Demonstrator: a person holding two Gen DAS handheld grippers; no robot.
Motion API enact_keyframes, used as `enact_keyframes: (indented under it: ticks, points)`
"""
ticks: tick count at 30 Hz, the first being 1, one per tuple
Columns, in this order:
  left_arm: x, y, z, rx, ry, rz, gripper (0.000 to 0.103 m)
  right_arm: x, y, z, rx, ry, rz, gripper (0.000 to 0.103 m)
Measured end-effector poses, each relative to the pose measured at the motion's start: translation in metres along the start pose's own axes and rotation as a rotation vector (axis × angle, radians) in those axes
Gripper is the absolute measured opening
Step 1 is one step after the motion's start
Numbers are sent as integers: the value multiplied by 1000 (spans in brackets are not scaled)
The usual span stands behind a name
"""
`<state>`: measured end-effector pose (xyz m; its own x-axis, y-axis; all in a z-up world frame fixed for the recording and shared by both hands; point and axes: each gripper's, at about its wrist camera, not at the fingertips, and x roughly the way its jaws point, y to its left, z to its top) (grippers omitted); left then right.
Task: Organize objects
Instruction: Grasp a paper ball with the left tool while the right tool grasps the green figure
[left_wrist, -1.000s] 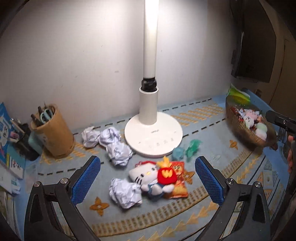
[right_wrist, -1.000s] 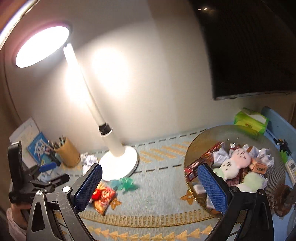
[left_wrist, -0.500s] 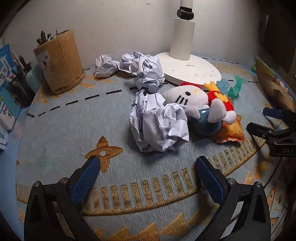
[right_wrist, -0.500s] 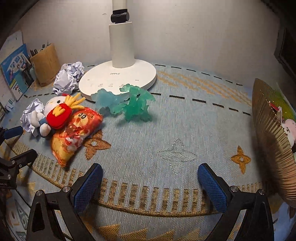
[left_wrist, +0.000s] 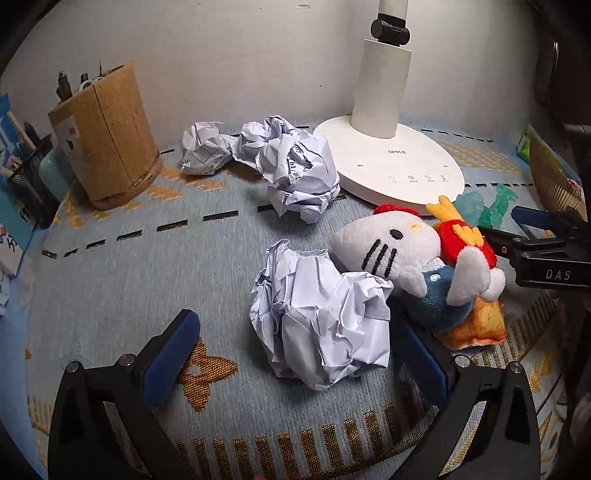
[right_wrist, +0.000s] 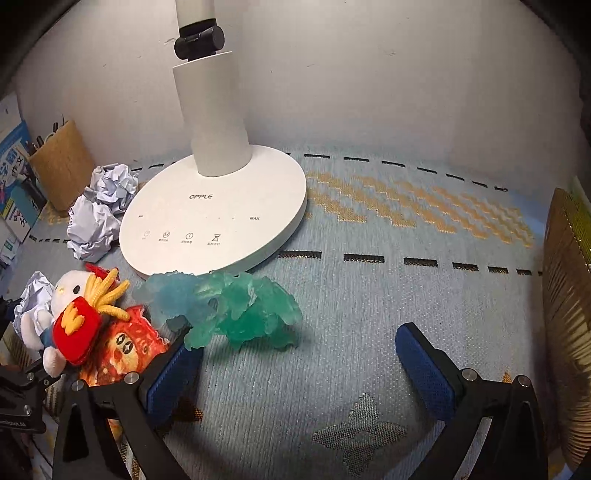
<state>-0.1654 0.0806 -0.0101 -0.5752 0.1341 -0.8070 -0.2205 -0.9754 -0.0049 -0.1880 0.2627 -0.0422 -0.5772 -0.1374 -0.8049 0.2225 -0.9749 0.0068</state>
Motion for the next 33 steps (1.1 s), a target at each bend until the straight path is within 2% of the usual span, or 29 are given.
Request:
enact_keyframes:
  ticks: [10, 13, 14, 15, 16, 17, 19, 23, 29, 33]
  points:
    - [0, 0, 0, 0, 1, 0, 103, -6, -3, -2, 13, -15, 33, 102]
    - [0, 0, 1, 0, 0, 0, 103, -11, -8, -2, 34, -37, 65, 95]
    - [2, 1, 1, 1, -1, -3, 103, -13, -9, -3, 42, -45, 80, 87]
    - [0, 1, 1, 1, -8, -3, 91, -16, -11, -4, 49, -58, 94, 78]
    - [-6, 1, 0, -1, -34, 0, 74, -20, -12, -5, 47, -74, 141, 59]
    - [-12, 1, -1, 1, -60, 3, 46, -24, -12, -7, 44, -84, 185, 29]
    - [-13, 1, -2, 2, -59, 13, 46, -28, -13, -7, 64, -99, 122, 30]
    - [-17, 4, -3, -15, -77, 47, 46, -31, -18, -5, 74, -132, 157, 30]
    - [-31, 21, -4, -89, -164, 34, 46, -44, -17, -10, 72, -227, 165, 30]
    - [-39, 20, -5, -82, -206, 43, 46, -52, -22, -12, 81, -268, 188, 30]
